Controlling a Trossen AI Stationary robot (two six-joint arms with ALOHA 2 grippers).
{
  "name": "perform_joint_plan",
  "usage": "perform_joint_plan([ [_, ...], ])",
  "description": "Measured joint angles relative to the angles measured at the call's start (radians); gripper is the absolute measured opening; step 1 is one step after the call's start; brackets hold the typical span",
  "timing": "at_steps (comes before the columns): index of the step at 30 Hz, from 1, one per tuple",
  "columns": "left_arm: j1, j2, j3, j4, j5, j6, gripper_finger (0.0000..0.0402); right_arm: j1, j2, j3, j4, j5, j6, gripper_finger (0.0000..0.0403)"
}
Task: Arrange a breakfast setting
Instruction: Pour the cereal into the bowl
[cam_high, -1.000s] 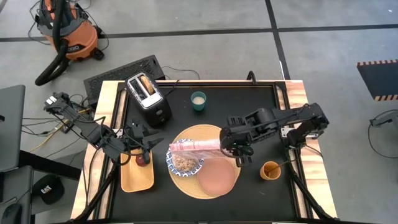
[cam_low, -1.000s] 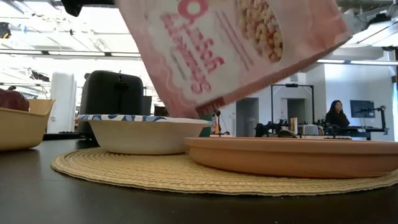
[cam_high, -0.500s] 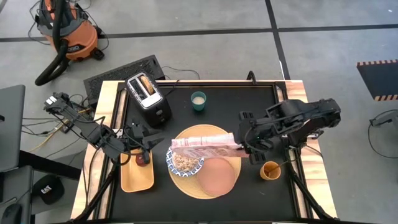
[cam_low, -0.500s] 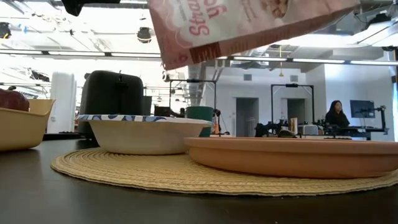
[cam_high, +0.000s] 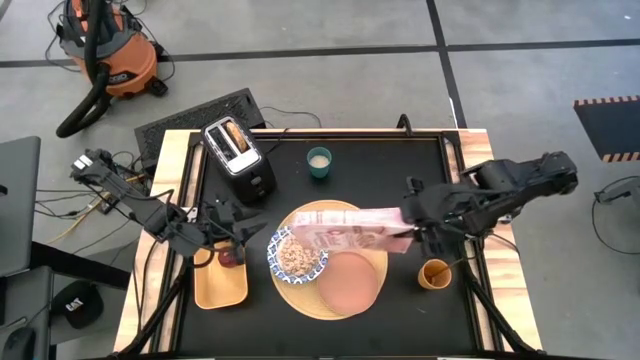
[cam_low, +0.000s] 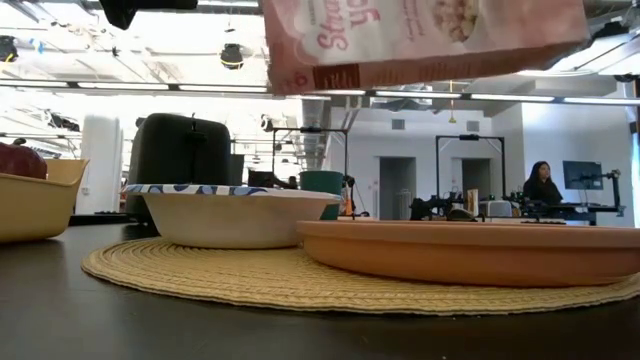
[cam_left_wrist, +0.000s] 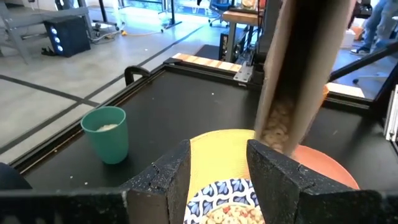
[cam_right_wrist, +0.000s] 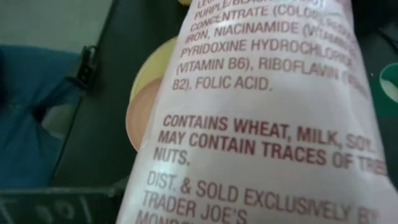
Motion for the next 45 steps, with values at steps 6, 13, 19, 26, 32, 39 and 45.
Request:
perform_joint_plan([
  [6, 0.019, 0.012, 0.000, 0.052, -0.006, 0.022, 0.0141, 0.000, -0.182, -0.239, 0.168, -0.001, 0.000, 0.0199],
  [13, 0.045, 0.012, 0.000, 0.058, -0.006, 0.000, 0.0144, -0.001, -0.357, -0.461, 0.334, 0.000, -0.020, 0.0199],
  [19, 0.072, 0.024, 0.000, 0.059, 0.003, -0.051, 0.0199, -0.017, -0.490, -0.643, 0.536, 0.000, -0.078, 0.0199],
  [26, 0.082, 0.106, 0.000, 0.066, 0.005, -0.063, 0.0313, -0.077, -0.623, -0.866, 0.912, -0.001, -0.166, 0.0199],
  [32, 0.084, 0.209, 0.000, 0.242, 0.027, 0.062, 0.0345, -0.123, -0.647, -1.009, 1.266, -0.007, -0.221, 0.0199],
  [39, 0.134, 0.333, 0.000, 0.567, 0.134, 0.227, 0.0345, -0.149, -0.561, -1.080, 1.534, -0.086, -0.252, 0.0199],
  [45, 0.200, 0.447, 0.000, 0.867, 0.297, 0.329, 0.0345, -0.151, -0.427, -1.094, 1.706, -0.093, -0.264, 0.0199],
])
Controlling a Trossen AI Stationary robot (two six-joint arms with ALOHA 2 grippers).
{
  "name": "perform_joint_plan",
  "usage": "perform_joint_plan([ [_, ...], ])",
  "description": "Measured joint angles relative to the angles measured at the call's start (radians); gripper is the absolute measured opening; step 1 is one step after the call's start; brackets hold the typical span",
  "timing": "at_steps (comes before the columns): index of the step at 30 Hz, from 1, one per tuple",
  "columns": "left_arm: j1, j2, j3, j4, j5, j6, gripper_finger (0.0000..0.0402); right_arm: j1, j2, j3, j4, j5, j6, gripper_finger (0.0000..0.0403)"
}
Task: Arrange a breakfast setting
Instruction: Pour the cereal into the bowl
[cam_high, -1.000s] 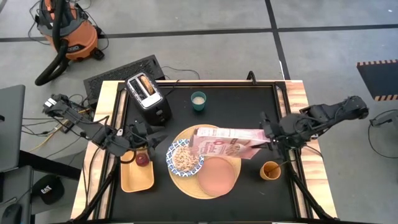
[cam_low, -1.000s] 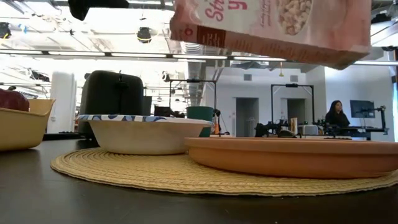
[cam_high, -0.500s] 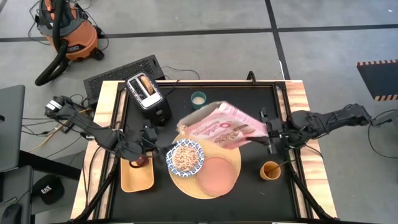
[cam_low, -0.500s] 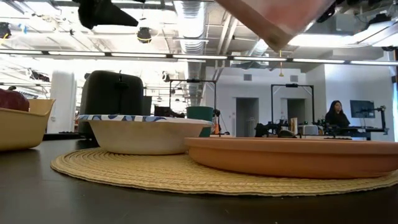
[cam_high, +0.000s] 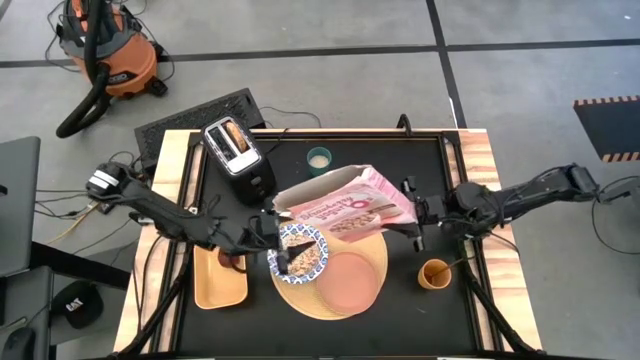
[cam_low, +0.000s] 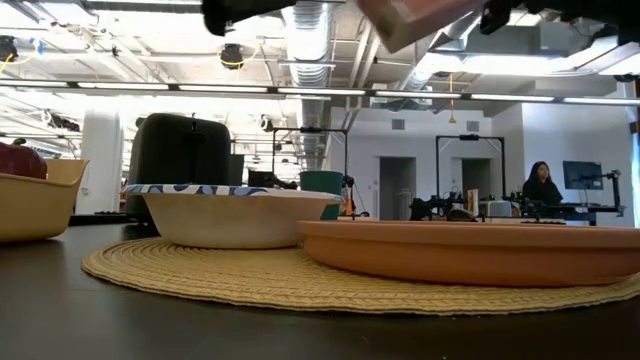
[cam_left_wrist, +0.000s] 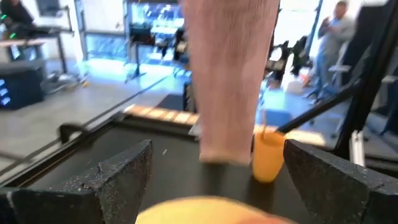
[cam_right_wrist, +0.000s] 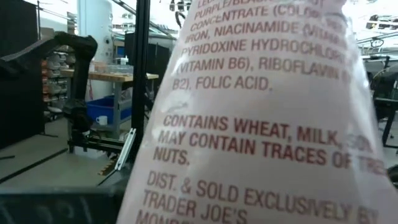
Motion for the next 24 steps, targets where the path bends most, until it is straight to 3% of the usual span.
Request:
perform_joint_plan([
  [7, 0.056, 0.084, 0.018, 0.159, 0.127, 0.032, 0.0345, -0.001, 0.156, 0.000, 0.215, -0.018, -0.013, 0.0199],
  [13, 0.066, 0.094, 0.041, 0.179, 0.125, 0.070, 0.0314, -0.001, 0.276, 0.000, 0.359, -0.018, -0.021, 0.0199],
  [16, 0.066, 0.094, 0.041, 0.183, 0.125, 0.094, 0.0258, -0.002, 0.324, 0.000, 0.417, -0.018, -0.021, 0.0199],
  [24, 0.061, 0.092, 0.041, 0.176, 0.126, 0.183, 0.0044, -0.002, 0.370, 0.013, 0.447, -0.017, -0.020, 0.0210],
])
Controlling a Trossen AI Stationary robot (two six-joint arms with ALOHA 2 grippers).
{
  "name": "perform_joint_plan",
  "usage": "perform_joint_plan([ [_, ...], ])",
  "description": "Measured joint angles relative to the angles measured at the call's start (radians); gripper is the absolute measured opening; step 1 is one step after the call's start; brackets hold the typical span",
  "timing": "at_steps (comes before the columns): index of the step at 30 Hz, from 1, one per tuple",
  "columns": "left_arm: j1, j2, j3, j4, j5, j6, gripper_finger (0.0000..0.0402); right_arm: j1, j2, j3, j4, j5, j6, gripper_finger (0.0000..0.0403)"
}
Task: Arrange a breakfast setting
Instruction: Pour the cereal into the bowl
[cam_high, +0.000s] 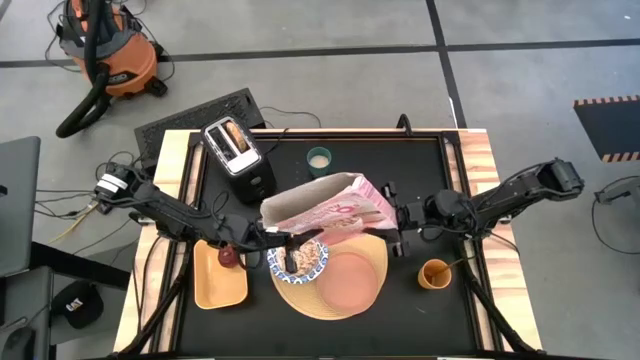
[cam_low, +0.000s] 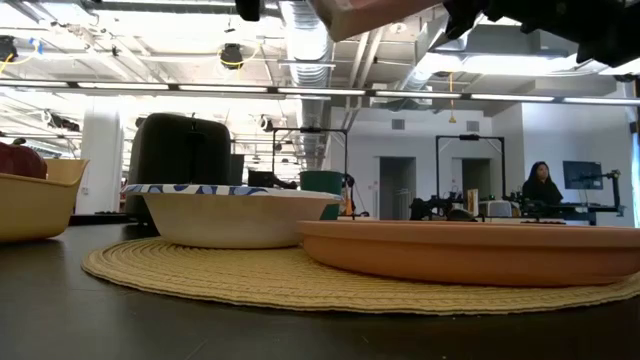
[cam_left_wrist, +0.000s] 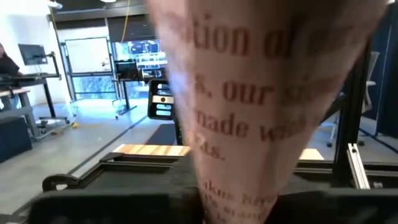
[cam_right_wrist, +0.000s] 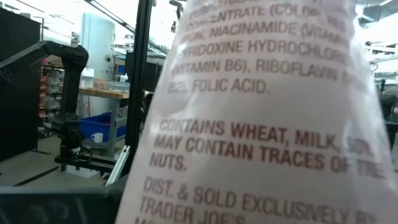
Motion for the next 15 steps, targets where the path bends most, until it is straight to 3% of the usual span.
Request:
perform_joint_plan([
  [2, -0.005, 0.000, 0.000, 0.000, 0.000, 0.019, 0.0013, 0.000, -0.002, 0.001, -0.012, 0.000, 0.011, 0.0217],
  [8, -0.011, -0.002, 0.000, -0.013, -0.011, 0.036, 0.0002, 0.000, -0.050, 0.002, -0.078, 0.001, 0.050, 0.0248],
  [15, -0.052, -0.081, -0.002, -0.252, -0.109, 0.016, 0.0000, 0.001, -0.207, 0.005, -0.294, 0.027, 0.097, 0.0282],
])
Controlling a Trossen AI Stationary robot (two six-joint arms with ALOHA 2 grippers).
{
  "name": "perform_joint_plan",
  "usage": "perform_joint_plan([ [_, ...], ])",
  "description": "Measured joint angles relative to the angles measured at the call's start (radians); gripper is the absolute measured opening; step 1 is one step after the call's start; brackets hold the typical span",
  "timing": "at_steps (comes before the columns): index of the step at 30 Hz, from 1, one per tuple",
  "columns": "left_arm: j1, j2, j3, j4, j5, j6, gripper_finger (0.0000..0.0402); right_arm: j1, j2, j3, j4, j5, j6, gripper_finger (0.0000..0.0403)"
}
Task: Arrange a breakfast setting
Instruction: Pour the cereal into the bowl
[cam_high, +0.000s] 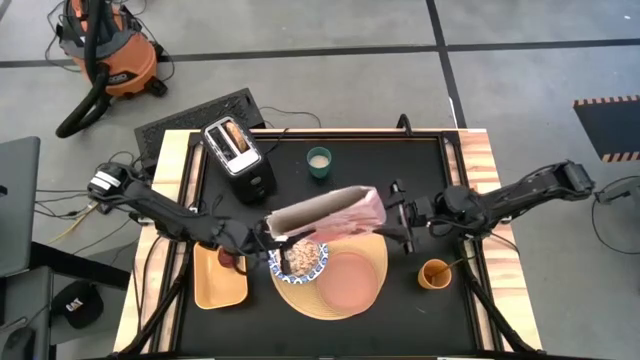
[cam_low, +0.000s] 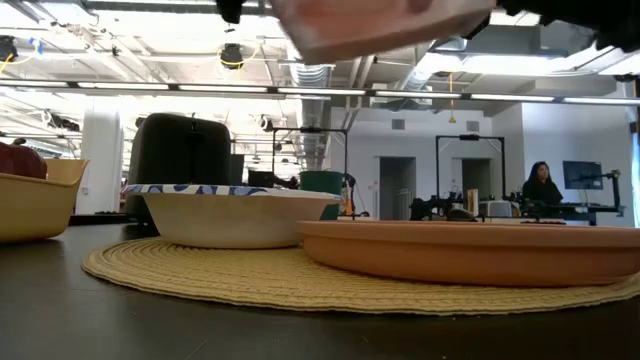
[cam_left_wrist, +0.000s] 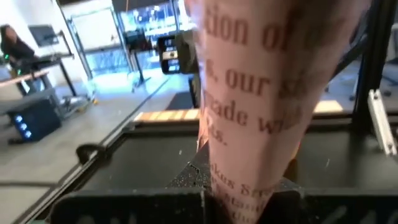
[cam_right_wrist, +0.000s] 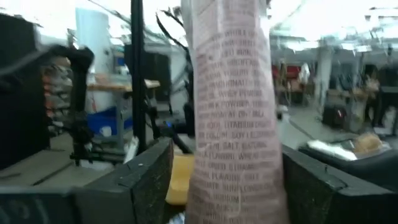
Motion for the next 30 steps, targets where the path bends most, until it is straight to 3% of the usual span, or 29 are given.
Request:
perform_joint_plan([
  [5, -0.021, -0.056, 0.000, -0.155, -0.015, -0.075, 0.0000, -0.006, -0.108, -0.001, -0.190, 0.060, 0.004, 0.0296],
  [8, -0.021, -0.058, 0.000, -0.225, -0.008, -0.120, 0.0000, -0.019, -0.130, -0.001, -0.208, 0.057, 0.046, 0.0311],
  [14, 0.013, -0.050, 0.000, -0.288, 0.049, -0.183, 0.0000, -0.028, -0.091, -0.001, -0.204, 0.054, 0.052, 0.0341],
  [19, 0.038, -0.044, 0.000, -0.296, 0.104, -0.202, 0.0000, -0.026, -0.021, 0.008, -0.174, 0.053, 0.045, 0.0344],
  [25, 0.059, -0.034, 0.000, -0.305, 0.134, -0.205, 0.0000, -0.027, 0.077, 0.065, -0.174, 0.053, 0.018, 0.0329],
  [30, 0.061, -0.034, 0.000, -0.304, 0.133, -0.206, 0.0000, -0.019, 0.111, 0.101, -0.181, 0.053, -0.029, 0.0270],
])
